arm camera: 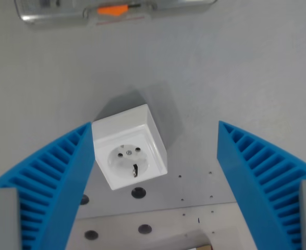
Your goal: Move above the white socket
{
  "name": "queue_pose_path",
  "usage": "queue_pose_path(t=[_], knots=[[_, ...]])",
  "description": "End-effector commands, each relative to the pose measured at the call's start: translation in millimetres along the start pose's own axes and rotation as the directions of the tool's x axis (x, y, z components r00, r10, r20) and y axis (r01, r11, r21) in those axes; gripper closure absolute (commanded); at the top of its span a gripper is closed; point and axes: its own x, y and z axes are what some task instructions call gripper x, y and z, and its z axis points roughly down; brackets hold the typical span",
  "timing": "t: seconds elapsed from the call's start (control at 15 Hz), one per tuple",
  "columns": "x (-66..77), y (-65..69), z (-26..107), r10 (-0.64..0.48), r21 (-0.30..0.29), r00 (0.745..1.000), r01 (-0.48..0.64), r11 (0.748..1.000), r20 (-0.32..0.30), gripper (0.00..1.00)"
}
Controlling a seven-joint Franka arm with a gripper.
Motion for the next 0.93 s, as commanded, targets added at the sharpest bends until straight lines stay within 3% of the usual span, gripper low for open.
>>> queue_pose_path(t=[0.07, 0.93], knots=[[-20.9, -1.0, 4.8, -0.165, -0.036, 0.974, 0.161, 0.986, -0.155, 0.0], [-55.4, -15.3, 44.2, -0.291, -0.07, 0.946, 0.284, 0.956, -0.142, 0.0]])
